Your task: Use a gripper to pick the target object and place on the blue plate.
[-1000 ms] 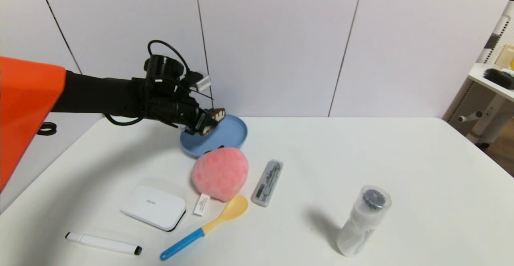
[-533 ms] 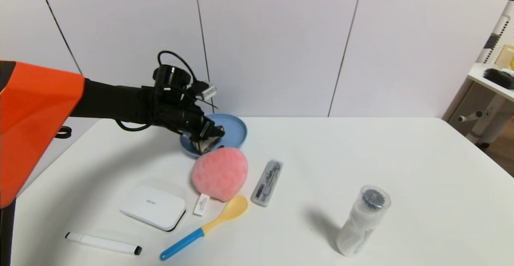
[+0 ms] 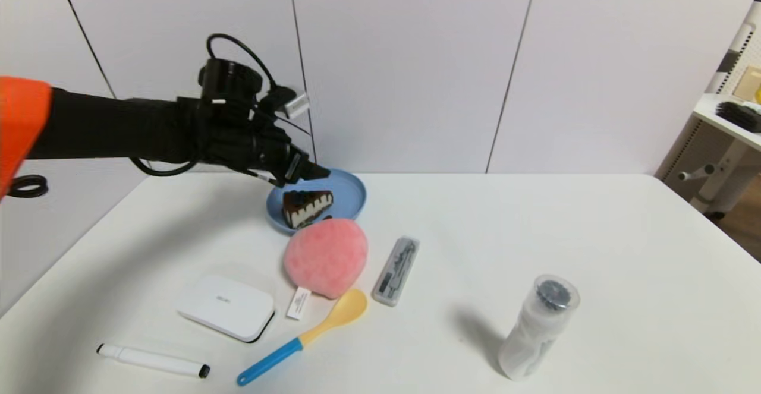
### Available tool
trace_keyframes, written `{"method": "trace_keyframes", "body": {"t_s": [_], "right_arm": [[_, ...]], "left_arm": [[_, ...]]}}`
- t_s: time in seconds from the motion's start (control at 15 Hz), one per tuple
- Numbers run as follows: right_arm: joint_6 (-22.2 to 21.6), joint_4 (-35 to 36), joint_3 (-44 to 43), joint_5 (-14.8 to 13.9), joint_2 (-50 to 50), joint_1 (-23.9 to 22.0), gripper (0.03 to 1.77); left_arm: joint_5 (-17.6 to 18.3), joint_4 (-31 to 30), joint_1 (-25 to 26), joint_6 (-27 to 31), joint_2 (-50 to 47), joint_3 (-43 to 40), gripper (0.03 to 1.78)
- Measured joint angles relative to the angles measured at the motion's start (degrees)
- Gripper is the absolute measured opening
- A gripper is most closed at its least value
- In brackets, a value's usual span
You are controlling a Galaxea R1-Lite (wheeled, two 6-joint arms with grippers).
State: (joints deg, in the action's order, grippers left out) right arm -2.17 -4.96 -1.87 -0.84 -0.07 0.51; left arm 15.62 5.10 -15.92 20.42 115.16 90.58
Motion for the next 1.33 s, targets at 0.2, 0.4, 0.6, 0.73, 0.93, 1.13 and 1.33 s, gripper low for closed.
{"method": "trace_keyframes", "body": {"t_s": [0.2,0.4,0.6,0.73,0.93,1.13,1.33], "right_arm": [[-0.04,0.0,0.0,-0.01,0.0,0.0,1.7],[0.0,0.0,0.0,-0.01,0.0,-0.05,1.7],[-0.02,-0.02,0.02,-0.04,0.0,-0.02,1.7],[-0.02,0.0,0.02,-0.01,0.0,-0.02,1.7],[-0.02,0.0,0.02,-0.04,0.0,-0.02,1.7],[-0.02,0.0,0.02,-0.01,0.0,0.0,1.7],[-0.02,0.0,0.02,-0.04,0.0,0.0,1.7]], "left_arm": [[-4.93,1.18,0.38,-0.99,-8.69,0.07,1.6],[-10.76,2.78,2.1,-2.38,-18.77,-0.94,1.63],[-15.71,3.72,4.55,-2.89,-29.04,-7.84,1.66],[-16.65,3.56,6.53,-3.08,-36.19,-16.79,1.67],[-17.1,0.28,9.73,-3.64,-47.97,-33.28,1.67],[-16.8,-4.99,11.29,-4.38,-61.28,-50.33,1.68],[-15.92,-6.67,11.81,-4.88,-75.8,-64.7,1.69]]}}
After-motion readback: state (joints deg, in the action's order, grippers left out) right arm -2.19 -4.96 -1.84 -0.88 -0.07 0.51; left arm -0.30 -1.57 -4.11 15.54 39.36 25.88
